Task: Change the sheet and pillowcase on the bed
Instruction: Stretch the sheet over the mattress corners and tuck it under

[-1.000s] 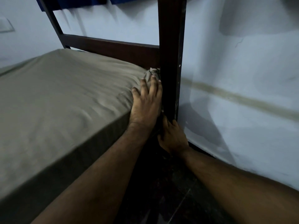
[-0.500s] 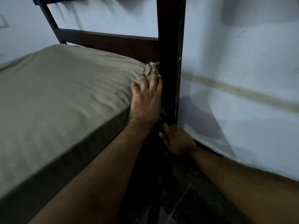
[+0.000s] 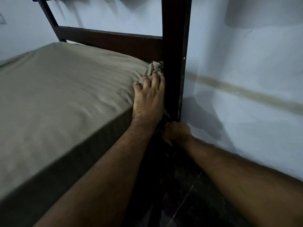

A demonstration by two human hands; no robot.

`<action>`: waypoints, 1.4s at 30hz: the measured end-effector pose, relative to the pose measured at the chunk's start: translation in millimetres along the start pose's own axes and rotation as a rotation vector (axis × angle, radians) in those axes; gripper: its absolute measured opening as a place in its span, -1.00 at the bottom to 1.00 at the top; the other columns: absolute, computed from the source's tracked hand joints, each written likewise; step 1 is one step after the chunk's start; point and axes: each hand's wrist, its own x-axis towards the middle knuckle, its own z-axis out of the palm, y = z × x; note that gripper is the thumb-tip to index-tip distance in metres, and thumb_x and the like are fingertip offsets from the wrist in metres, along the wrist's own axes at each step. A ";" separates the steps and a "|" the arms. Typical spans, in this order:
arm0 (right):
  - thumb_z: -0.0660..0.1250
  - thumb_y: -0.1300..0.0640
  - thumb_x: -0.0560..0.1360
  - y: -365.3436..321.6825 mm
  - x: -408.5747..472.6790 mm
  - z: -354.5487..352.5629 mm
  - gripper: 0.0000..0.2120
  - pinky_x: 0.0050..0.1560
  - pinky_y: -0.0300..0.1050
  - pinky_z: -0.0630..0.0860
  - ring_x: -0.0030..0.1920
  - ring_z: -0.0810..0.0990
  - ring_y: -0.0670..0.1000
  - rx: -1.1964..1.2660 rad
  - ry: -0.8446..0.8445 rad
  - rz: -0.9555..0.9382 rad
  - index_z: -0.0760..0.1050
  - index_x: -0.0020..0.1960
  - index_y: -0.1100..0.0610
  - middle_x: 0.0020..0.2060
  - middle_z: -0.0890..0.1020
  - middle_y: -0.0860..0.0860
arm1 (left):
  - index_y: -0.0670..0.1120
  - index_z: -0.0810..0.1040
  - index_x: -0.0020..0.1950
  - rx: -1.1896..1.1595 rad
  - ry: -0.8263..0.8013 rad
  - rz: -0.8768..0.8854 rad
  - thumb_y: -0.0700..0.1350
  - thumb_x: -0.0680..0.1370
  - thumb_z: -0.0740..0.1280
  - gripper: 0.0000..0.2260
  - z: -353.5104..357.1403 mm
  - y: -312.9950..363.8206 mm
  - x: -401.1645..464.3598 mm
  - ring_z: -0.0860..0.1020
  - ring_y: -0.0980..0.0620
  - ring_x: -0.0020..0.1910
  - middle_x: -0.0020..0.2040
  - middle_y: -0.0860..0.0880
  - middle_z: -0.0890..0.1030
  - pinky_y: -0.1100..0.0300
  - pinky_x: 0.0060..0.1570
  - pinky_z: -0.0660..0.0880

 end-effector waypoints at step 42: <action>0.09 0.27 0.65 -17.8 8.3 -0.3 -0.71 -0.24 -0.07 0.38 0.02 0.68 0.18 -0.525 0.051 -0.007 0.53 0.25 0.21 0.09 0.66 0.11 | -0.22 0.16 0.59 -0.037 -0.140 0.343 -0.15 0.53 -0.27 -0.36 71.6 9.2 -102.8 -0.18 -0.10 0.62 0.64 -0.09 0.06 -0.02 0.47 -0.42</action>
